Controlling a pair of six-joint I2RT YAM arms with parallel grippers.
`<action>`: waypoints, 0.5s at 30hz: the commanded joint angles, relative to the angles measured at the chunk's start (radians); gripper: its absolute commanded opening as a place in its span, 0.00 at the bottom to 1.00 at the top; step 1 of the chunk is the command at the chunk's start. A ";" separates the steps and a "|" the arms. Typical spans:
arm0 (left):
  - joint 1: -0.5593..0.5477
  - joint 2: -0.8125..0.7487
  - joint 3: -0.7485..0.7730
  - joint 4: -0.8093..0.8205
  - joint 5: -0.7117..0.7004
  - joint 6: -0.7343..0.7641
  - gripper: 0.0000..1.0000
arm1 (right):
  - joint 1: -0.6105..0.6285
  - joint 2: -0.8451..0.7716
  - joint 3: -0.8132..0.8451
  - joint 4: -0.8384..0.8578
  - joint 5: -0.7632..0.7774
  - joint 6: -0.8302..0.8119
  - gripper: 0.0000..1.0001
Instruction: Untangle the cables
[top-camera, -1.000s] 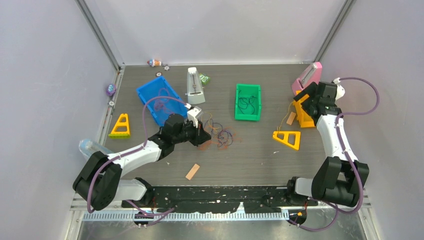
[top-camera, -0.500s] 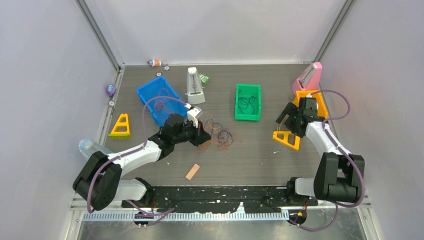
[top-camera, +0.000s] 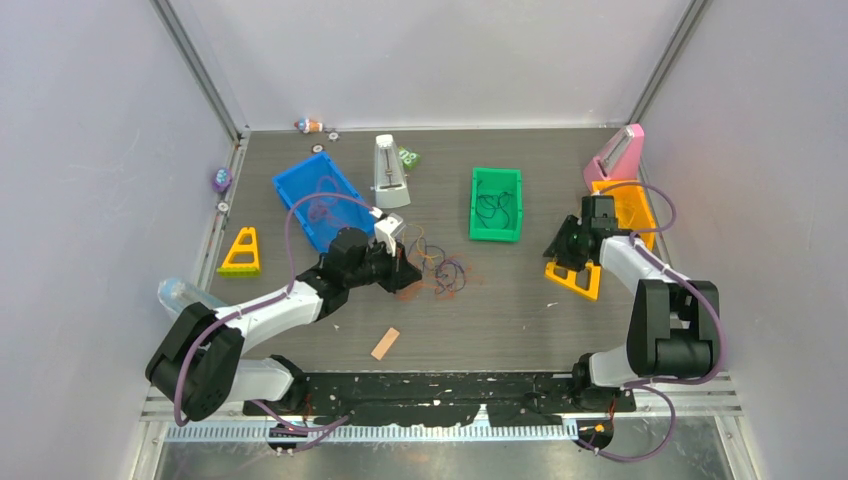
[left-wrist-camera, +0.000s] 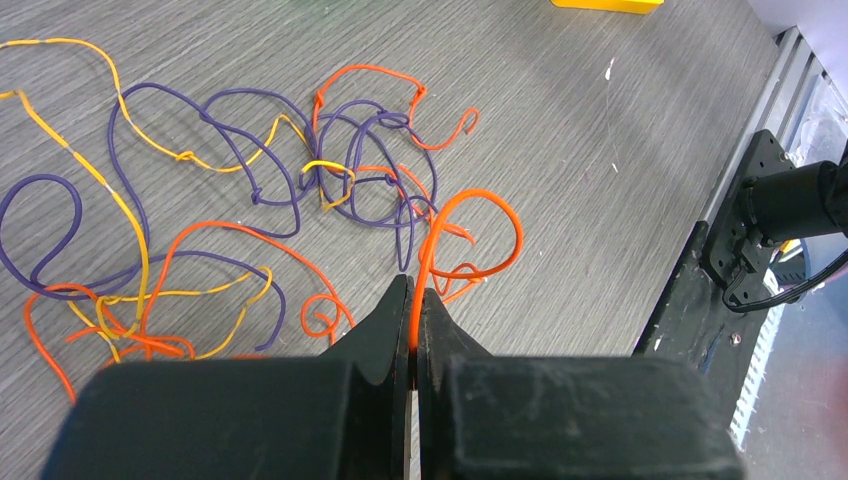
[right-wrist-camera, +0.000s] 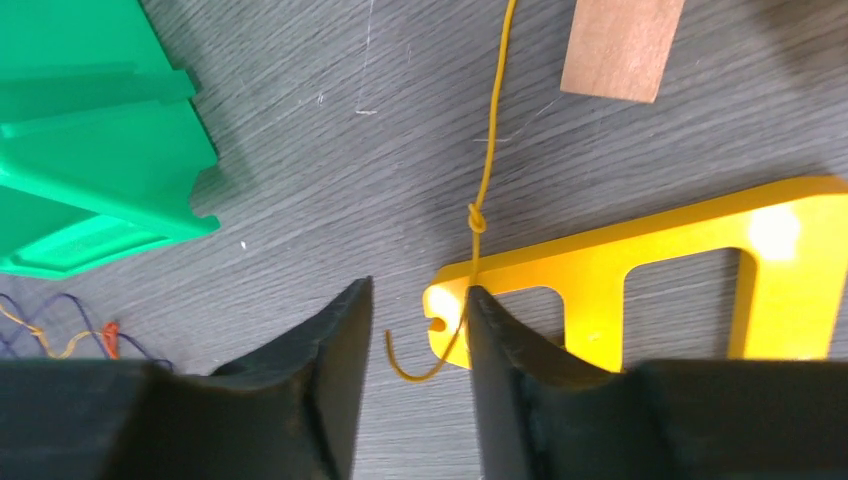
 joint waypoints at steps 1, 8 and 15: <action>-0.003 -0.023 0.020 0.008 -0.005 0.026 0.00 | 0.005 -0.017 0.008 0.002 -0.015 -0.001 0.26; -0.003 -0.022 0.025 0.002 -0.010 0.029 0.00 | 0.005 -0.076 0.043 -0.058 0.030 -0.019 0.05; -0.005 -0.019 0.025 0.001 -0.011 0.030 0.00 | -0.020 -0.128 0.175 -0.139 0.138 -0.026 0.05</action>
